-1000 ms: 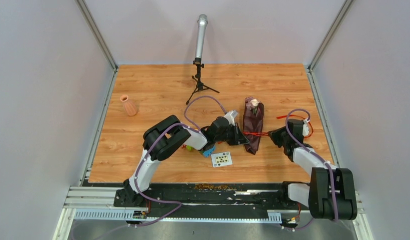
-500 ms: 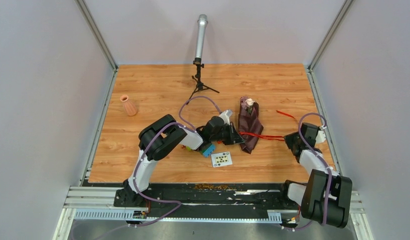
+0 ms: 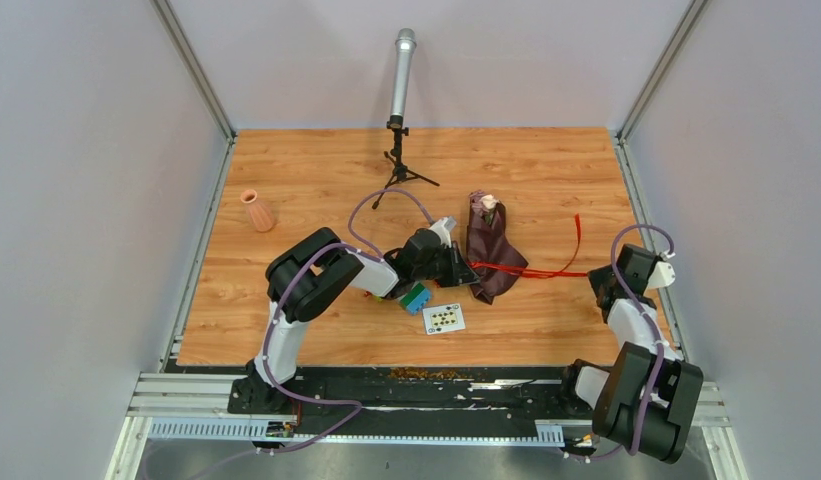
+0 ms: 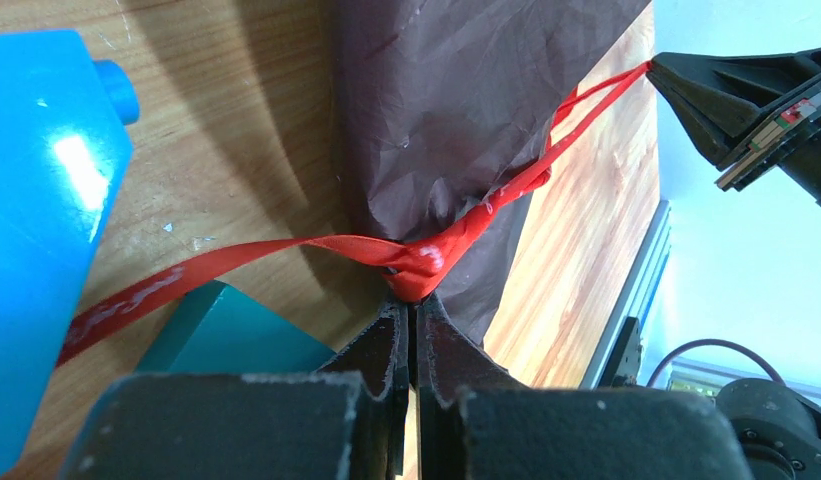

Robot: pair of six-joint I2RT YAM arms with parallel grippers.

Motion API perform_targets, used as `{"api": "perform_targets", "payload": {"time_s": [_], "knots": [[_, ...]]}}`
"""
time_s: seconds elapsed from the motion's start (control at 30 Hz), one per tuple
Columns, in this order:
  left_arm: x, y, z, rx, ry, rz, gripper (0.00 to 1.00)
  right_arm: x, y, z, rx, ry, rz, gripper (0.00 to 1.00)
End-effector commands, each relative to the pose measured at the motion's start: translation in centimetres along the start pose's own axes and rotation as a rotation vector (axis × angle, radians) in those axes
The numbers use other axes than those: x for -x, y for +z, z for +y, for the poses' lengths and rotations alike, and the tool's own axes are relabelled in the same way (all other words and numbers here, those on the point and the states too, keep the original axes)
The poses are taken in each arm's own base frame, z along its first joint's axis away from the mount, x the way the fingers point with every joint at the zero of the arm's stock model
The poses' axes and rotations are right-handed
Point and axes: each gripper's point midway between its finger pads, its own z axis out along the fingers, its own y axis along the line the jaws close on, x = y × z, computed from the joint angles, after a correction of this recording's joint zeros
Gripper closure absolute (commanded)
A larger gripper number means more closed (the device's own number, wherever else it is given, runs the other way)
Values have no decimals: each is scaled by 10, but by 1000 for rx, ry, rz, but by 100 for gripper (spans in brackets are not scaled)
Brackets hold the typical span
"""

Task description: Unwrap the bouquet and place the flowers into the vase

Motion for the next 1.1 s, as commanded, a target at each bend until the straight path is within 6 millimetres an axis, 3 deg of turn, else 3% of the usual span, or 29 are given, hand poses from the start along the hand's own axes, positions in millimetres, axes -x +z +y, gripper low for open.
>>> {"api": "perform_targets", "payload": {"time_s": [0.0,0.1,0.13,0.23,0.3,0.47,0.63,0.7,0.8,1.07], "knots": [[2,-6,8,37,28,-2,100,26,-1,-2,-24,-24,-70,100],[-1,-6,9,30,23,6,100,32,-6,5,3,-54,-81,99],[-1,-6,9,28,20,6,100,33,-7,10,23,-70,-73,90],[-1,-6,8,21,21,9,100,27,-14,39,148,-161,8,49],[-1,-6,7,18,21,12,100,15,-19,60,258,-211,95,40],[-1,-4,4,5,24,19,100,-32,-50,126,560,-485,224,38],[-2,-4,4,8,28,23,100,-110,-96,173,797,-768,353,41],[-2,-3,4,7,29,27,100,-137,-105,178,848,-886,387,41],[-2,-3,4,7,30,30,100,-163,-104,177,845,-1002,417,44],[-2,-3,4,9,31,31,100,-193,-91,172,806,-1119,454,51]]}}
